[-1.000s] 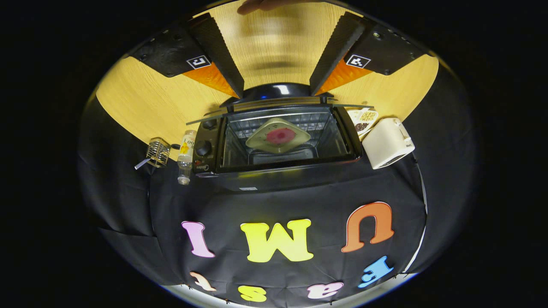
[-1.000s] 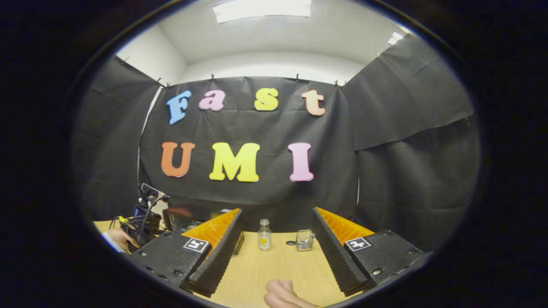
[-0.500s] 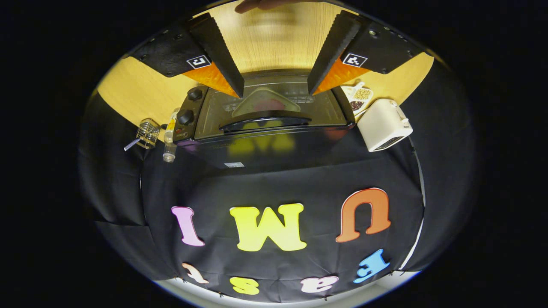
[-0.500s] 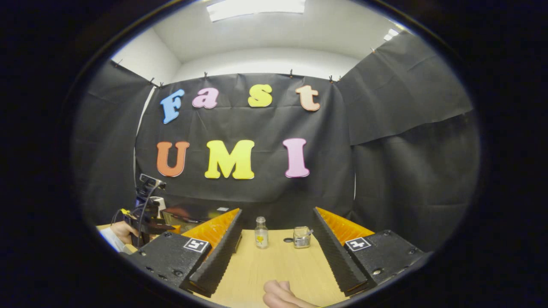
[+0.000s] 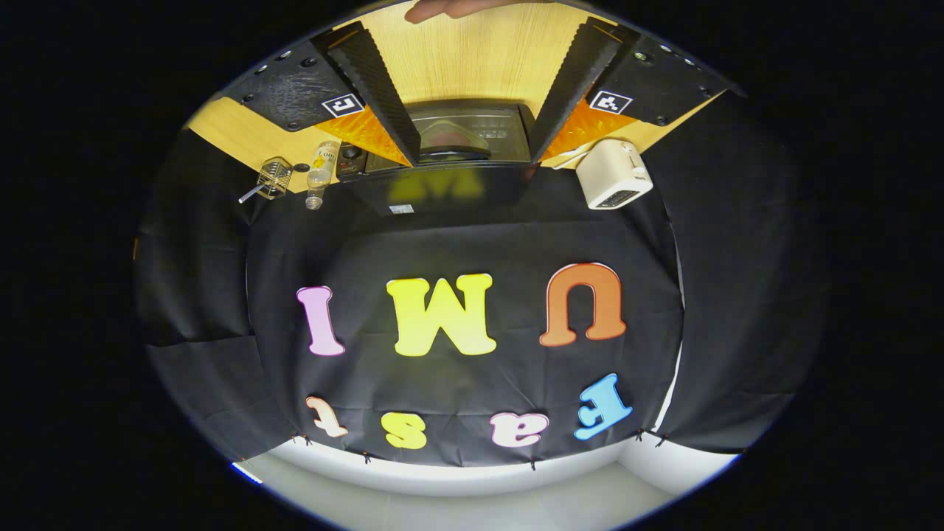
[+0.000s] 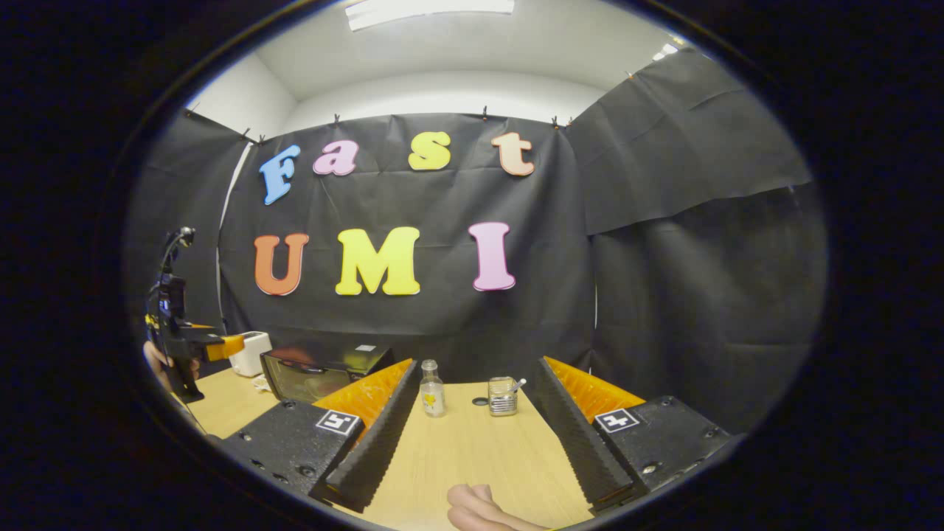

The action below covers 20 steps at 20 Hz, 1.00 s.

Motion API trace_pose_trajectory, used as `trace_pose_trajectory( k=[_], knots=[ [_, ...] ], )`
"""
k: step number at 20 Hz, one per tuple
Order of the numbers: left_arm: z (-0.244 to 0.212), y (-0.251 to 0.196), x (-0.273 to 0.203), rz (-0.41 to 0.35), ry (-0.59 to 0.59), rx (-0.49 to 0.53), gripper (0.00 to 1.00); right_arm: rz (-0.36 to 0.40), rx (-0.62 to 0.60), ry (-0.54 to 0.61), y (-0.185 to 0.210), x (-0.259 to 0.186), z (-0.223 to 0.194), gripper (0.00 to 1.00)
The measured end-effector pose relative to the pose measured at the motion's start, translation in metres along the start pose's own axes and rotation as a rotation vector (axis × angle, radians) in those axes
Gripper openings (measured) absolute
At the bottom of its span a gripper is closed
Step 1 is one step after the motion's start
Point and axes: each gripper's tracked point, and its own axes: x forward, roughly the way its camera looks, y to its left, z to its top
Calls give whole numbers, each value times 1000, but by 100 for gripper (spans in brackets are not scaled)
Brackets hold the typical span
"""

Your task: Open the electric oven with the left hand, put the food in, and close the electric oven.

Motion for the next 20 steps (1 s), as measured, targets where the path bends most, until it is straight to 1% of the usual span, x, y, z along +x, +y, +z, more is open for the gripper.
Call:
trace_pose_trajectory(
  k=[3,5,6,8,11,13,16,20],
  knots=[
    [29,6,-43,33,-57,2,95,-7,-8,-33,-7,-13,12,96],
    [43,-3,-73,27,-115,-15,95,-14,-10,-52,-10,-20,17,96],
    [50,-11,-87,12,-154,-25,95,-16,1,-67,-11,-25,21,96],
    [48,-34,-113,-39,-172,-43,95,-9,17,-105,-9,-33,30,96],
    [39,-45,-144,-33,-187,-55,95,0,23,-147,-12,-54,39,96],
    [33,-53,-158,-28,-200,-56,95,9,12,-160,-10,-65,39,96],
    [23,-70,-169,-73,-195,-53,95,18,-4,-154,-8,-67,34,96],
    [23,-57,-170,-25,-188,-35,95,21,3,-141,-10,-69,31,96]
  ],
)
